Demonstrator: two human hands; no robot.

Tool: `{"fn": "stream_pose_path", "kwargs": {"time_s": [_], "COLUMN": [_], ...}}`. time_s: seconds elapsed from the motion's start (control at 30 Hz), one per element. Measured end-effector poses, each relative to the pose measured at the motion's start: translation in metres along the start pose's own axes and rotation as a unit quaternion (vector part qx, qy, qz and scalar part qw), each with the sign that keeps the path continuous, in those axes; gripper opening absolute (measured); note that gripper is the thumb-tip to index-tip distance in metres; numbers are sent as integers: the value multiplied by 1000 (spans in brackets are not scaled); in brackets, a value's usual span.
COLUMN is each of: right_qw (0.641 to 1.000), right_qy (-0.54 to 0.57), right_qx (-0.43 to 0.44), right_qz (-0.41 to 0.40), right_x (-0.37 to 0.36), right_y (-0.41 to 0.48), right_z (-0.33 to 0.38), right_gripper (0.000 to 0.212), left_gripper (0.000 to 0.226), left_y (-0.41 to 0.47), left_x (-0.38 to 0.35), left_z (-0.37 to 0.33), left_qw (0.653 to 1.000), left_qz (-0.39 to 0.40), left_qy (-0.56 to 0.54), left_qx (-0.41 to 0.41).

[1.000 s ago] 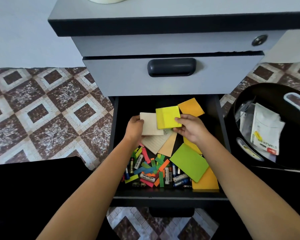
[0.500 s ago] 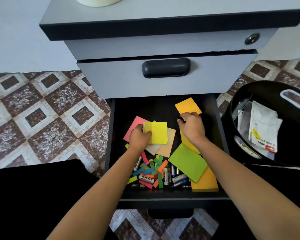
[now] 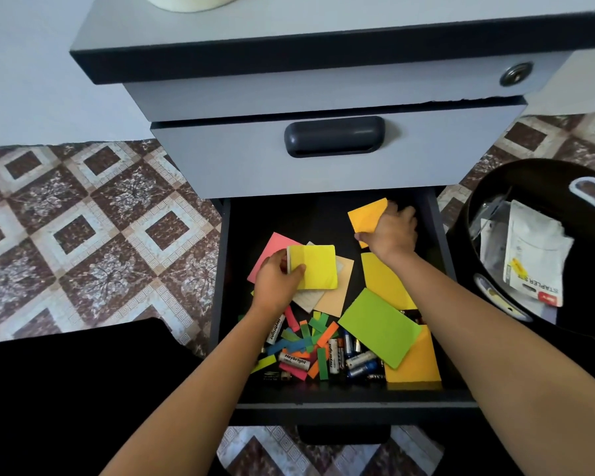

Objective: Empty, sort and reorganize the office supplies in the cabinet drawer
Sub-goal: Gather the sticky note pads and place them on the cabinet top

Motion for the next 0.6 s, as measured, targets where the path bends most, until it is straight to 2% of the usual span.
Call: {"fn": "stream_pose_path", "kwargs": {"time_s": [0.1,0.2,0.33,0.4,0.47,0.5,0.6], "right_qw": [989,977,943,918,904,908,940], "right_qy": [145,212,328,387,406,394,331], "right_qx": [-23,-27,-54,-75,-84,-78,-38], "right_qz": [-2,-17,2,44,105,119,78], "right_x": [4,14,23,22,12,6,-11], "right_y": [-3,-11,-32,-47,-64,-71,-86], "right_z": [1,2,7,11,14,16,19], "right_gripper": [56,28,24,23,23,22,19], "left_gripper": [36,35,33,32,31,30,27], "left_y": [-1,-5,-8,-9,-10,-11,-12], "left_x": [1,4,6,7,8,9,9], "left_z": [1,0,-1,-1,-3,-3,-2], "left_qw": [1000,1000,1000,1000,1000,1000,1000], "left_qz": [6,5,7,7,7,9,11], "left_qy": [7,12,-4,-7,-3,0,6], "left_qx": [-6,-13,-3,0,-4,-10,-26]}}
Point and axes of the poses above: each hand's wrist, its own y-axis towards the middle knuckle, its own x-axis out of the back of the hand, z = x × y, the point moved 4 cm from there along y, towards the middle knuckle, and after that the axes turned 10 degrees about -z, right-handed, at the moved point
